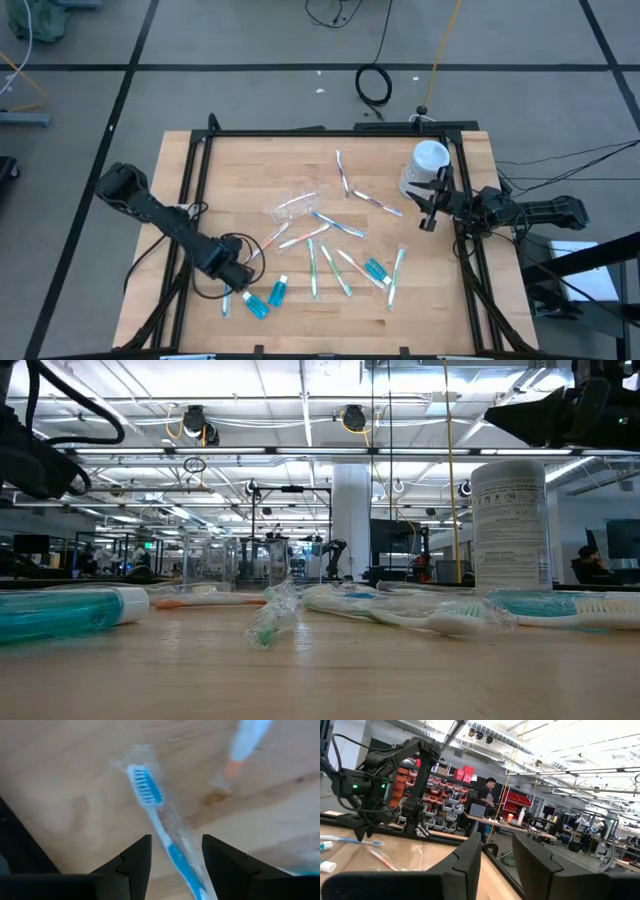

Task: Pick & Place toothbrushing station
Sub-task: Put the bottom blue toothbrush into the transparent organizer

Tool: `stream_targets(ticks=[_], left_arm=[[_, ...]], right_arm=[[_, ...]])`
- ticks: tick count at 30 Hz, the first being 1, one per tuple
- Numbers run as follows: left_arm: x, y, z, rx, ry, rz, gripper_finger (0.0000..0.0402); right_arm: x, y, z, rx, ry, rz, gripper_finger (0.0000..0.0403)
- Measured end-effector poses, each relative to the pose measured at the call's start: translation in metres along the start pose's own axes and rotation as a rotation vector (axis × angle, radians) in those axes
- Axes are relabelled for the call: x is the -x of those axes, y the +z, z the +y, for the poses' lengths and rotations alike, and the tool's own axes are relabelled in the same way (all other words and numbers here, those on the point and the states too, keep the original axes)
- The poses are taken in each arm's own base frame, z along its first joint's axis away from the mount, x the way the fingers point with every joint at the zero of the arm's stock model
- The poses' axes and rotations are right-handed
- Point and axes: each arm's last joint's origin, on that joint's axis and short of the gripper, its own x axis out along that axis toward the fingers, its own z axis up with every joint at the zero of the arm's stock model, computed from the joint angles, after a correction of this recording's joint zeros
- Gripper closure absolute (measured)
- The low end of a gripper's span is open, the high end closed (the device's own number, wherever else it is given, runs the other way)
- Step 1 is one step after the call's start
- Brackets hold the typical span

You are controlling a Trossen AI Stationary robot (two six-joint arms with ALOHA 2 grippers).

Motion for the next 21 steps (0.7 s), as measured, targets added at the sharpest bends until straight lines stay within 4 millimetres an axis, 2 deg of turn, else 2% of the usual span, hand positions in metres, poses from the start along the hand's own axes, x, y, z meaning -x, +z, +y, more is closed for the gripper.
stream_targets(ticks=[6, 11, 14, 21], left_arm=[[-0.015, 0.002, 0.008, 0.024, 0.025, 0.027, 0.022], [-0.022, 0.002, 0.006, 0.01, -0.045, 0.035, 0.0225], [-0.022, 0.002, 0.005, 0.006, -0.054, 0.035, 0.0257], [-0.022, 0.001, 0.002, -0.002, -0.093, 0.029, 0.0365]], right_arm=[[0.0, -0.001, 0.0, 0.003, 0.003, 0.008, 0.03], [0.0, -0.001, 0.0, -0.013, 0.005, 0.013, 0.0302], [0.0, -0.001, 0.0, -0.045, 0.004, 0.012, 0.0302], [0.0, -0.001, 0.0, -0.049, 0.004, 0.012, 0.0303]])
